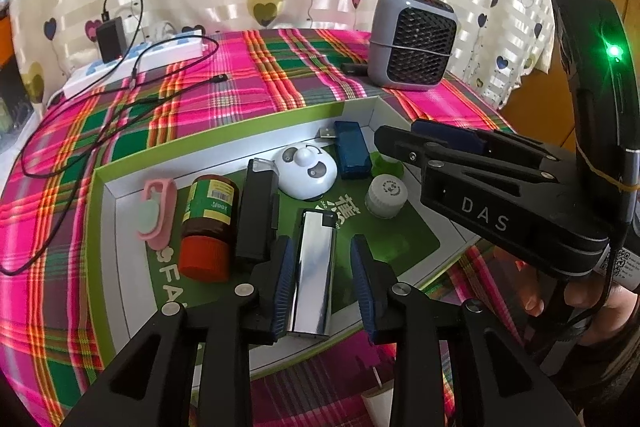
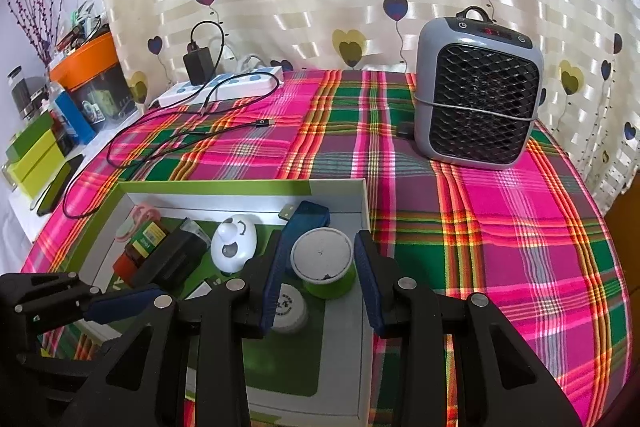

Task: Organize rigid objects
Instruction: 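Lower the silver lighter into the box and open the left tool while the right tool releases the green container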

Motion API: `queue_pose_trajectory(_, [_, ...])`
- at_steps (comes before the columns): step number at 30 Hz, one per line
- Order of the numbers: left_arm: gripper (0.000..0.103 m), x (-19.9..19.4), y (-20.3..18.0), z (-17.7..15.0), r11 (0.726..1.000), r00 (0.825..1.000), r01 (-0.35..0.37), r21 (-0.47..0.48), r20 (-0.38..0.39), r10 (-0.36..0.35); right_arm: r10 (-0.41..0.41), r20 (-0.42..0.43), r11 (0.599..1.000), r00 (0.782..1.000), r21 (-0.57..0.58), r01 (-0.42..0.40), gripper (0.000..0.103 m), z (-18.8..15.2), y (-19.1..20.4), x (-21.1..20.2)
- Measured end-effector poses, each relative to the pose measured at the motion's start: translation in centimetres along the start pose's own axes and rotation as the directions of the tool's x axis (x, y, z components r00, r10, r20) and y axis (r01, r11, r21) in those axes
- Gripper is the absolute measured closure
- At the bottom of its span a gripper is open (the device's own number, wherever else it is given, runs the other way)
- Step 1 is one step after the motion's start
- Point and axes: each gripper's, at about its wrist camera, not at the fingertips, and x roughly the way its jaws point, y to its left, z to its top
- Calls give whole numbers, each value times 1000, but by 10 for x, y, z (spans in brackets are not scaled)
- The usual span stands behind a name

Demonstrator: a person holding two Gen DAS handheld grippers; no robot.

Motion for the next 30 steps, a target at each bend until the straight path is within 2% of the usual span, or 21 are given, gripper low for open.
queue_pose_trajectory(17, [74,-31,-8,-16,999,999,-34,5,35,34,2,33,1000,999,8,-3,67,-9,7,-29])
queue_pose_trajectory(30, [74,-63,-14,-39,998,995,-69,2,74,69,32,43,999,999,18,-33,67,-33,17,-57])
